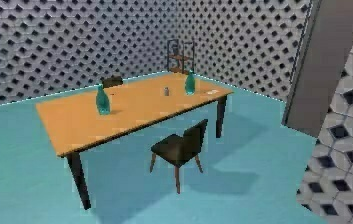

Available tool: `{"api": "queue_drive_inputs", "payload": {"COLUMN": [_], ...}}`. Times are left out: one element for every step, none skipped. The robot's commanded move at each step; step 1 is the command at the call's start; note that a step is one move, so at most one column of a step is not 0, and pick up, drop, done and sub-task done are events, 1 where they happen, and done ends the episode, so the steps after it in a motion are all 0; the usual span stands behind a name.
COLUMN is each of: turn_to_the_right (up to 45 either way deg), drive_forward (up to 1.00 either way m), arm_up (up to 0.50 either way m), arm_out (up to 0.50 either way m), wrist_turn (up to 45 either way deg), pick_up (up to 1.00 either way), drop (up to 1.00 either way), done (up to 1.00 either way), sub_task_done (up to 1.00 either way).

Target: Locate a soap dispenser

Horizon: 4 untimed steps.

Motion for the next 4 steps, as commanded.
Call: {"api": "queue_drive_inputs", "payload": {"turn_to_the_right": [-27.0,0.0,-45.0,-12.0], "drive_forward": [0.00,0.75,0.00,0.00], "arm_up": [0.00,0.00,0.00,0.00], "arm_out": [0.00,0.00,0.00,0.00], "wrist_turn": [0.0,0.0,0.0,0.0], "pick_up": [0.00,0.00,0.00,0.00], "drop": [0.00,0.00,0.00,0.00], "done": [0.00,0.00,0.00,0.00], "sub_task_done": [0.00,0.00,0.00,0.00]}}
